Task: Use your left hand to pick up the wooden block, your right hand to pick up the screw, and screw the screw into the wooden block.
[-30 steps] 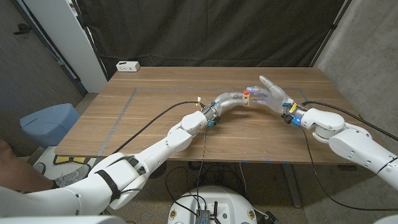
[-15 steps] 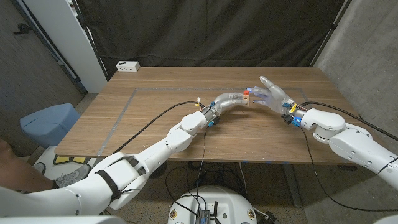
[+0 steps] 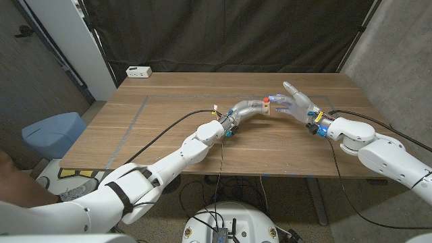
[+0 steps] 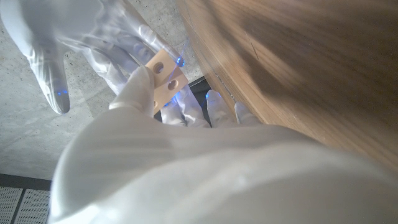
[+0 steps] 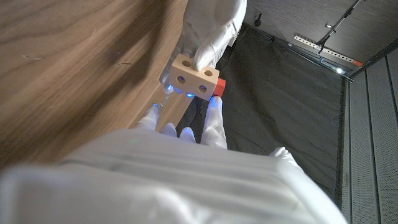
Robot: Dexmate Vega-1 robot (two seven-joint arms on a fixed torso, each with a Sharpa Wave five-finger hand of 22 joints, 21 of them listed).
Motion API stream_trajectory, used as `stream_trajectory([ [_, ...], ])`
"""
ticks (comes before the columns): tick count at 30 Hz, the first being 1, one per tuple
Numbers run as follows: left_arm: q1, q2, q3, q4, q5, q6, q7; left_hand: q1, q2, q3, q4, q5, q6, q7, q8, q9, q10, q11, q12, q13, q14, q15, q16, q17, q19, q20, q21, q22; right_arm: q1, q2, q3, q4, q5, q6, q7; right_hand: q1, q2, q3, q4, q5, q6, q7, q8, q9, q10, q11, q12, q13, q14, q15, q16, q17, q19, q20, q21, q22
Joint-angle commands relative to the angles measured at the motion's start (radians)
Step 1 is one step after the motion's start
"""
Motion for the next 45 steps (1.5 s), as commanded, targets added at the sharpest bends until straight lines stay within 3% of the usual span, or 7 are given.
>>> stream_trajectory([
  [1,-0.017,-0.014,-0.002,0.041,-0.006,-0.014,-0.014,0.000,0.011,0.015,0.019,0.007,0.068,0.003,0.020,0.003,-0.001,0.003,0.005,0.002,0.007,-0.042,-0.002,0.002,-0.001,-0.002,0.008,0.002,0.000,0.004,0.003,-0.005,0.004,-0.010,-0.015,0.003,0.010,-0.005,0.003,0.005,0.032,0.008,0.009,0.004,0.021,-0.003,0.009,0.003,-0.043,-0.003,0.006,0.002,0.014,0.002,0.008,0.003],
  [16,-0.031,-0.026,-0.004,0.074,-0.009,-0.028,-0.026,-0.002,0.012,0.016,0.020,0.007,0.067,0.003,0.020,0.004,-0.006,0.004,0.003,0.002,0.006,-0.040,-0.003,0.002,-0.002,-0.001,0.008,0.002,0.026,0.015,-0.014,0.026,0.008,0.012,0.038,0.011,0.012,-0.010,0.004,0.009,0.097,0.025,0.019,0.004,0.068,-0.010,0.014,0.003,-0.016,-0.009,0.012,0.001,0.041,0.000,0.012,0.003],
  [31,-0.043,-0.038,-0.006,0.103,-0.012,-0.040,-0.034,-0.003,0.014,0.016,0.019,0.007,0.060,0.005,0.018,0.004,-0.010,0.003,0.002,0.001,0.003,-0.038,-0.004,0.003,-0.002,0.000,0.008,0.002,0.055,0.032,-0.033,0.073,0.035,0.042,0.121,0.014,0.013,-0.013,0.005,0.011,0.121,0.028,0.021,0.004,0.078,-0.011,0.011,0.003,-0.020,-0.011,0.007,0.001,0.034,0.004,0.006,0.002],
  [45,-0.049,-0.037,-0.011,0.119,-0.012,-0.056,-0.035,-0.002,0.019,0.021,0.020,0.009,0.046,0.005,0.013,0.006,-0.023,0.007,-0.003,0.000,-0.002,-0.033,-0.005,0.002,-0.005,0.005,0.007,0.002,0.031,0.017,-0.011,0.042,0.027,0.029,0.060,0.017,0.015,-0.018,0.009,0.015,0.191,0.039,0.034,0.004,0.119,0.002,0.016,0.004,-0.002,-0.013,0.011,0.001,0.043,-0.001,0.007,0.002],
])
